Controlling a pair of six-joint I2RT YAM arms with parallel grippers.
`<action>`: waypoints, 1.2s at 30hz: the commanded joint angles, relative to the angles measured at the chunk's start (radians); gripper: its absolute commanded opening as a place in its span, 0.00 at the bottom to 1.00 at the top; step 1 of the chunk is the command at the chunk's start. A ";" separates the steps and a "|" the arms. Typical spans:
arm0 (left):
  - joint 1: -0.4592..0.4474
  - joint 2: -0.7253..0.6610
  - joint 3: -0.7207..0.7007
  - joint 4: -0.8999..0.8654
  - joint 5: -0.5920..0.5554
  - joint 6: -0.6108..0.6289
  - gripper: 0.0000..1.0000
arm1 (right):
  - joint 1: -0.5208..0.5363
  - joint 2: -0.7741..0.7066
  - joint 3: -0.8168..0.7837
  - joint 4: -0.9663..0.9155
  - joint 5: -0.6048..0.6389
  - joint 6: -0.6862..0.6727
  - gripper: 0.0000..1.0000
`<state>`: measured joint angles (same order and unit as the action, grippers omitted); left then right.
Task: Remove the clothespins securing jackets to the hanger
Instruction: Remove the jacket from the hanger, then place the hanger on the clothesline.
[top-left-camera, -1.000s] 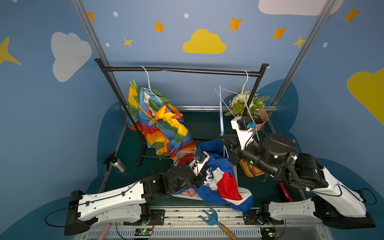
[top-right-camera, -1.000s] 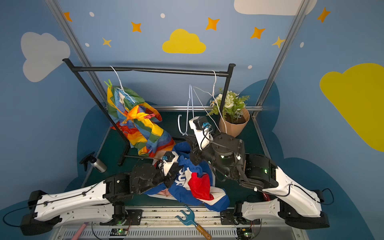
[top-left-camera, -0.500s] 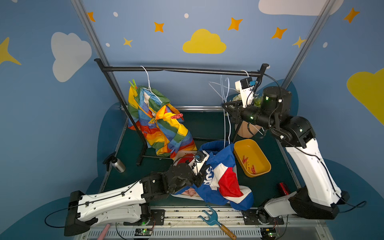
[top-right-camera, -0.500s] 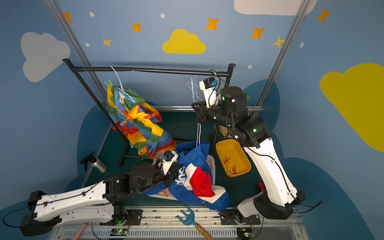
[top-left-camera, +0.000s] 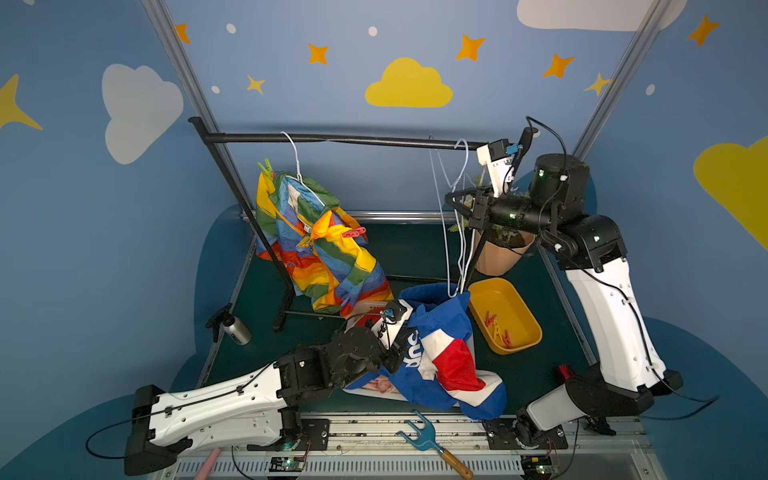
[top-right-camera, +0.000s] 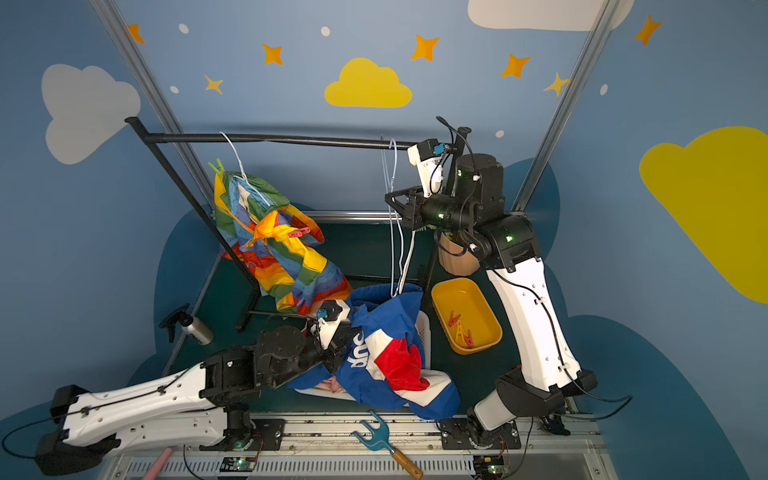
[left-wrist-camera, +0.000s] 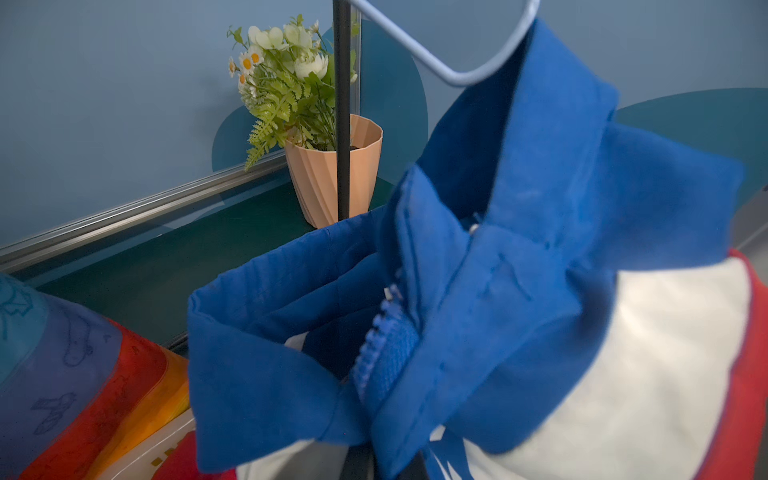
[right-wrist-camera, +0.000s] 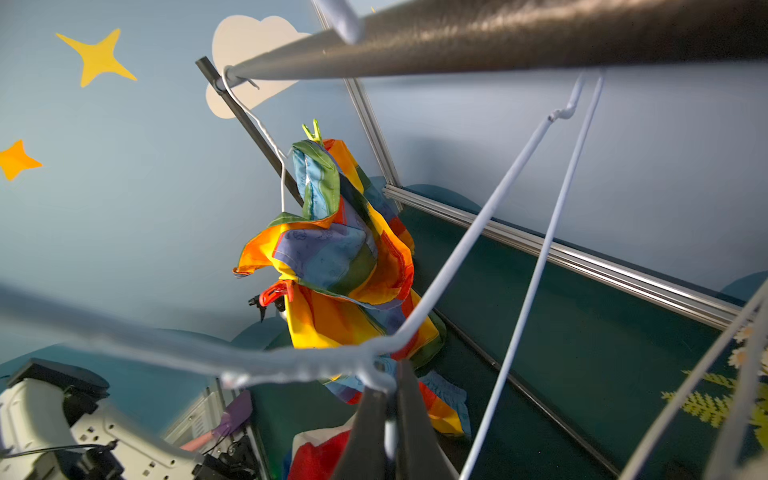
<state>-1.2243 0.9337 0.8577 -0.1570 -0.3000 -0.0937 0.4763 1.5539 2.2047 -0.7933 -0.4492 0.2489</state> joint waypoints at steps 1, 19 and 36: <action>0.008 -0.004 -0.001 0.019 -0.006 -0.009 0.04 | -0.022 0.032 0.071 -0.034 0.049 0.015 0.00; 0.014 -0.011 -0.002 0.027 0.004 -0.015 0.04 | -0.025 -0.002 -0.011 -0.060 0.148 0.041 0.10; 0.014 -0.036 0.034 0.003 -0.041 -0.038 0.04 | 0.095 -0.188 -0.108 -0.069 0.311 -0.112 0.76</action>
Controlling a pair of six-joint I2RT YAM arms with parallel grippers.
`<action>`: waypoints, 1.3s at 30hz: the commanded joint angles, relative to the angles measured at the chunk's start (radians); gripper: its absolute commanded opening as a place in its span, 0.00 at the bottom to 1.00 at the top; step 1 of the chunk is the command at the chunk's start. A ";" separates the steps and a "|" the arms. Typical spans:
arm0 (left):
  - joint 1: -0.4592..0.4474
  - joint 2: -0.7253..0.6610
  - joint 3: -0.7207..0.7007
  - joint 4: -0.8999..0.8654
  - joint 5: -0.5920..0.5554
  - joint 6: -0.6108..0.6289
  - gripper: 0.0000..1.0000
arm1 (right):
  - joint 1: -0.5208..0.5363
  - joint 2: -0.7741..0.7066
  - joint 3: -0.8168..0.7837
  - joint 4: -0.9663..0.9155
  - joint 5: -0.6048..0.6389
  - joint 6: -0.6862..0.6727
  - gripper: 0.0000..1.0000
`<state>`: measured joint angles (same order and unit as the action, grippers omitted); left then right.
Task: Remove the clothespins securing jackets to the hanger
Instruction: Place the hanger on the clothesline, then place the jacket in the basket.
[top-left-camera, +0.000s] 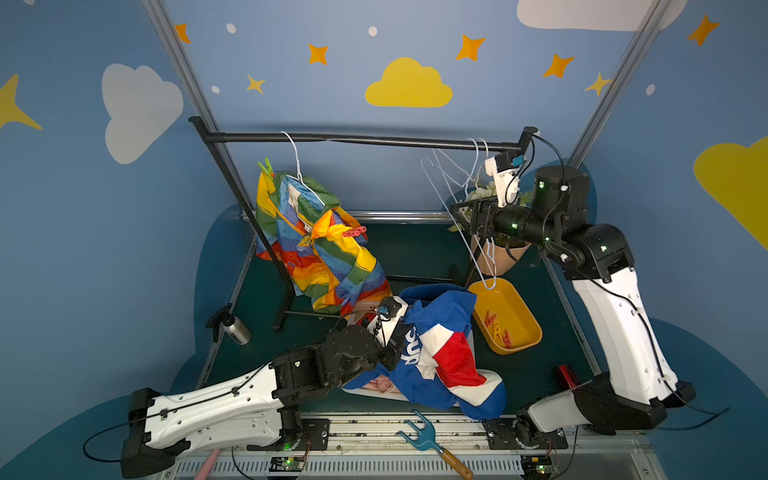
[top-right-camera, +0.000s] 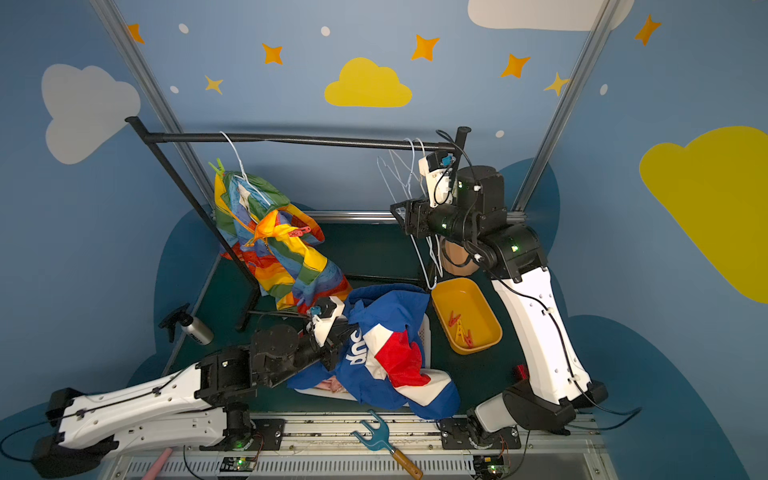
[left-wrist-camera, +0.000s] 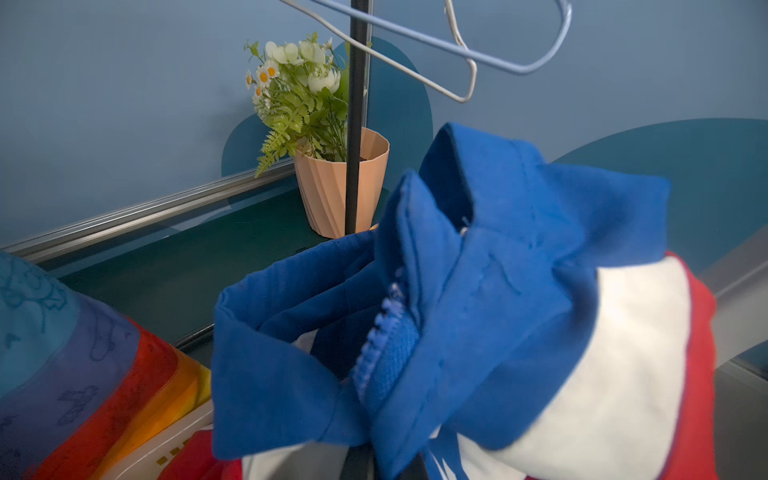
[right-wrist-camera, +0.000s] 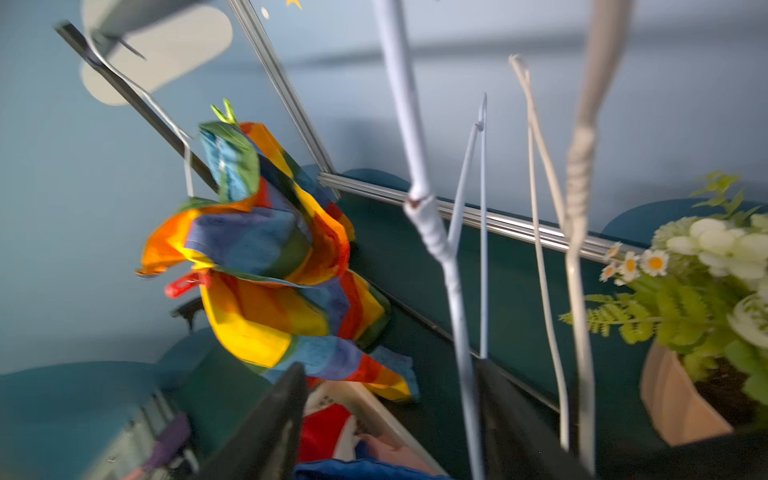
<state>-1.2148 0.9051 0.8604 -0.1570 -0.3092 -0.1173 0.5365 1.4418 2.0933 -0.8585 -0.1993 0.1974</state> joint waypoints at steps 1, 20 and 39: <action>0.005 -0.004 0.039 -0.003 -0.039 -0.018 0.04 | 0.058 -0.106 -0.022 0.000 0.085 -0.087 0.79; 0.065 -0.018 0.147 -0.065 -0.120 -0.023 0.04 | 0.364 -0.718 -0.679 -0.053 0.264 -0.145 0.81; 0.084 0.021 0.204 -0.039 -0.051 -0.010 0.04 | 0.641 -0.696 -1.203 -0.043 0.446 0.131 0.80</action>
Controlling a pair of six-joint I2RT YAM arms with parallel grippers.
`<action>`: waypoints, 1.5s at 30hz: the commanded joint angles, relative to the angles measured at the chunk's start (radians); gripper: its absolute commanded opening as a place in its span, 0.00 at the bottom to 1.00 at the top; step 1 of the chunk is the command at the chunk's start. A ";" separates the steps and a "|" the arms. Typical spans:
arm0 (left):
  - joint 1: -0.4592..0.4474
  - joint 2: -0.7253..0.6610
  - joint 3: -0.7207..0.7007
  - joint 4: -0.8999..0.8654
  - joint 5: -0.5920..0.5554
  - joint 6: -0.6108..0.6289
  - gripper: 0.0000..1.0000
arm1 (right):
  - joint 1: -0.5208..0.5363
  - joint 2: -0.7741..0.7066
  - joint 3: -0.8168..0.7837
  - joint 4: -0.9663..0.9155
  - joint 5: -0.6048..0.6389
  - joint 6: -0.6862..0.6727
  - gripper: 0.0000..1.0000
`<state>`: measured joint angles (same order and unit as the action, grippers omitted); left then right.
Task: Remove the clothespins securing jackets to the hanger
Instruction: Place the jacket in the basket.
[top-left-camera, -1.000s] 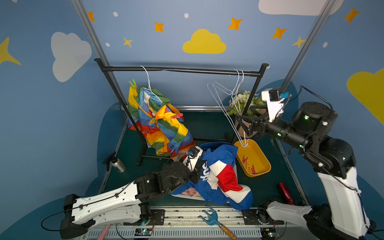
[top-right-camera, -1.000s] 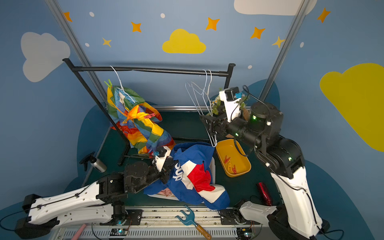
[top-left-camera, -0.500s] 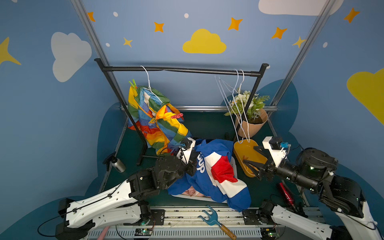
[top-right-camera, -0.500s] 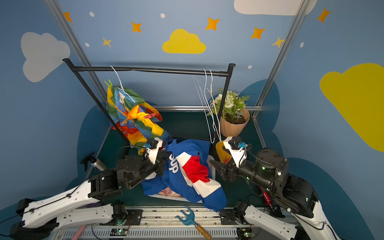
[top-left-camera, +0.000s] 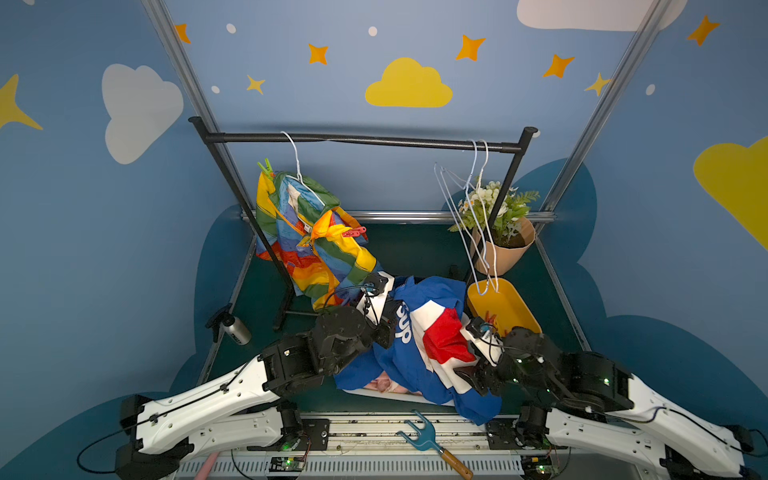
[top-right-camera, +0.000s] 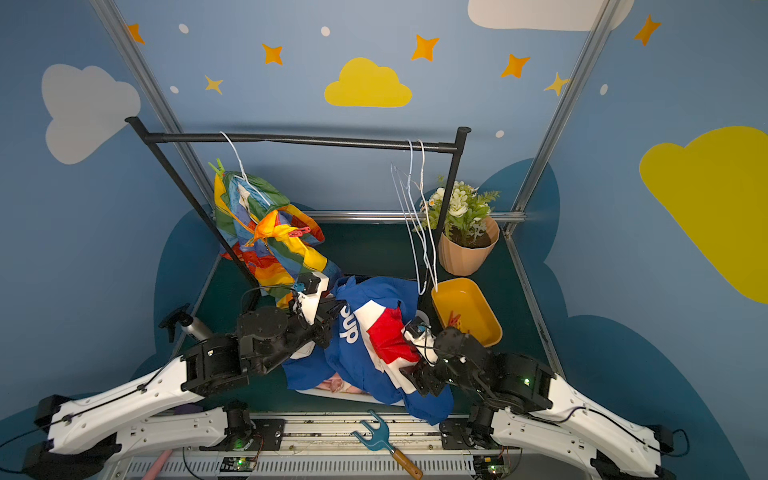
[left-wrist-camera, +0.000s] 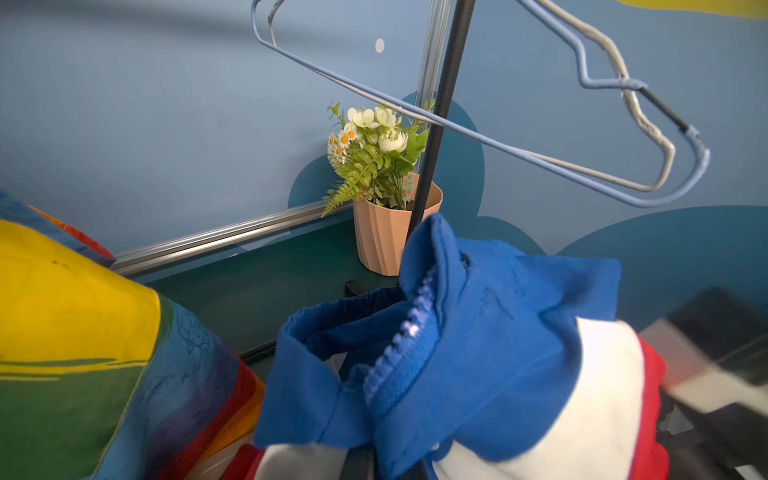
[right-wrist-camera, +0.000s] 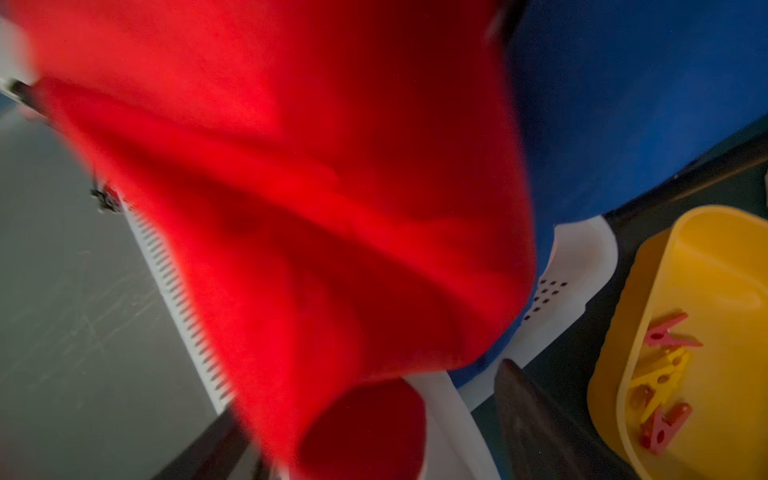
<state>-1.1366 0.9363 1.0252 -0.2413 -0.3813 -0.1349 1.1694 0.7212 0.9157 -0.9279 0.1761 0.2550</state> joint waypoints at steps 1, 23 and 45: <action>0.006 -0.017 0.039 0.045 0.022 0.007 0.04 | 0.009 0.022 -0.044 0.049 0.053 0.081 0.79; -0.127 -0.067 0.039 0.136 0.006 0.133 0.04 | -0.095 0.415 0.105 0.667 -0.076 0.029 0.00; -0.199 0.132 -0.202 0.350 -0.033 -0.192 0.04 | -0.187 0.217 -0.506 0.870 -0.123 0.364 0.00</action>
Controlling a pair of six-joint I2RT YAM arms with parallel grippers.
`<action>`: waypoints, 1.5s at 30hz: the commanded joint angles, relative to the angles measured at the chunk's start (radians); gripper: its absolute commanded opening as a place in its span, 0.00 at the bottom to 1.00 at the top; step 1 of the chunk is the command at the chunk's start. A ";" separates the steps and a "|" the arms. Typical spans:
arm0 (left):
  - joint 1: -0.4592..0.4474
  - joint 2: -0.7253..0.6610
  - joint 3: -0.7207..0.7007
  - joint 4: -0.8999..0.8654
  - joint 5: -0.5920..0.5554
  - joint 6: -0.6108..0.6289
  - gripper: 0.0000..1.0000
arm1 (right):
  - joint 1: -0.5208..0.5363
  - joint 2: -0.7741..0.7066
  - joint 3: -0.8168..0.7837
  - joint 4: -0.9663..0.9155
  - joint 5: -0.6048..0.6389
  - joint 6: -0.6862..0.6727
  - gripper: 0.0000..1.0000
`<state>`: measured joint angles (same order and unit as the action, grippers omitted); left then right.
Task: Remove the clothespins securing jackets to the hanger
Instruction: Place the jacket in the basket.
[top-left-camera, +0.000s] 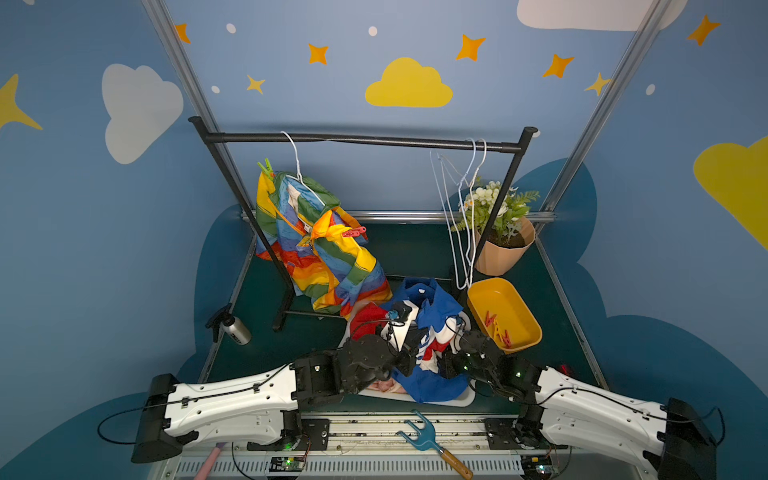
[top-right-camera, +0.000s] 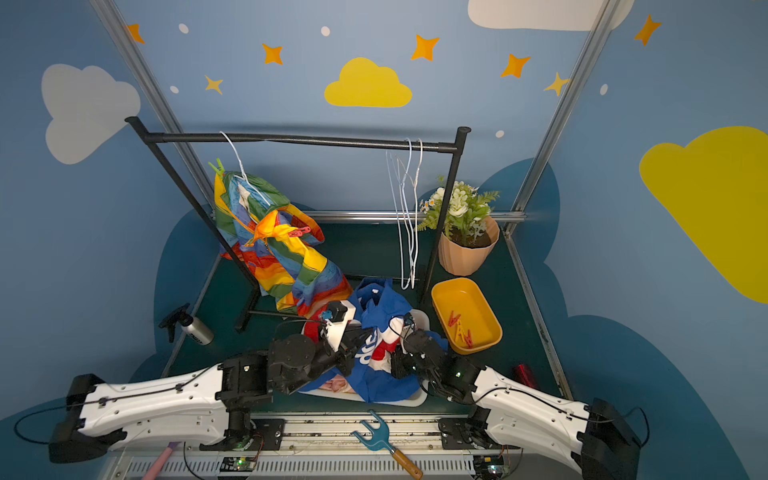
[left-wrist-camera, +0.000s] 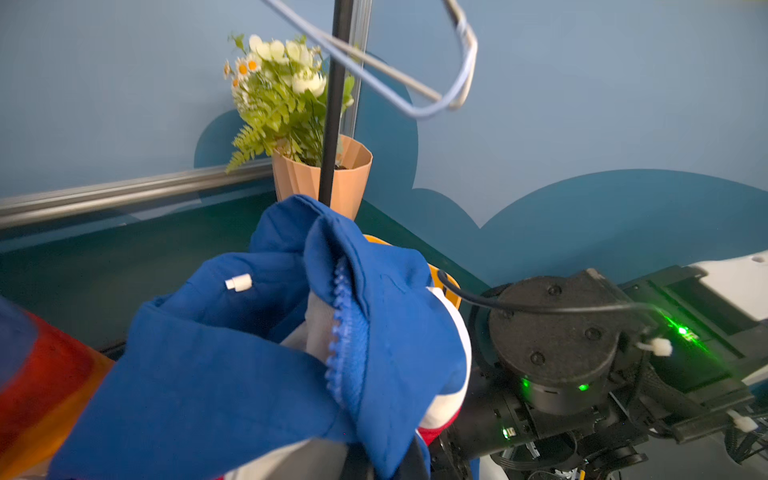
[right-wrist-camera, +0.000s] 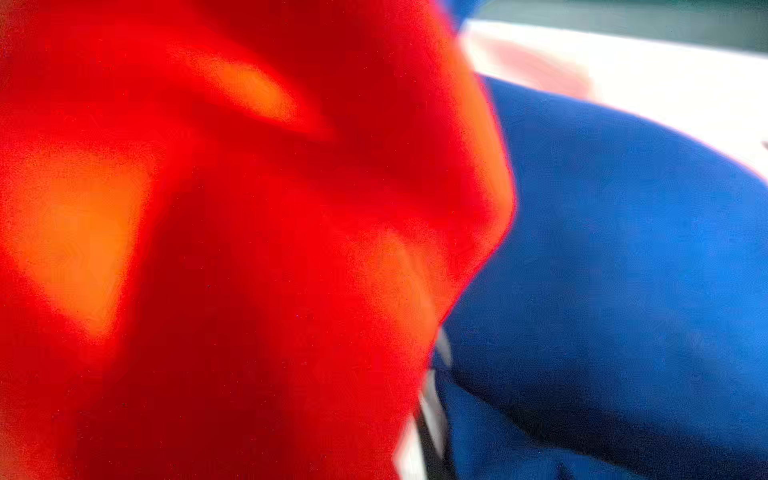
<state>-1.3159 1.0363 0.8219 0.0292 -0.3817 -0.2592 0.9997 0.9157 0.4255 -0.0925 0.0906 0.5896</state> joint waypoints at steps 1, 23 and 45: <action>-0.030 0.047 0.006 0.080 -0.056 -0.068 0.04 | -0.018 0.041 0.001 0.045 -0.059 0.025 0.00; 0.032 0.265 -0.115 -0.255 -0.072 -0.618 0.04 | -0.029 0.234 0.136 -0.172 -0.112 -0.010 0.24; 0.208 0.740 0.024 -0.173 0.365 -0.536 0.04 | -0.079 0.123 0.383 -0.263 -0.047 -0.151 0.44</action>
<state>-1.0748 1.6993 0.9092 -0.0254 -0.1406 -0.8181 0.9264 1.0096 0.7925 -0.3908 0.0818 0.4614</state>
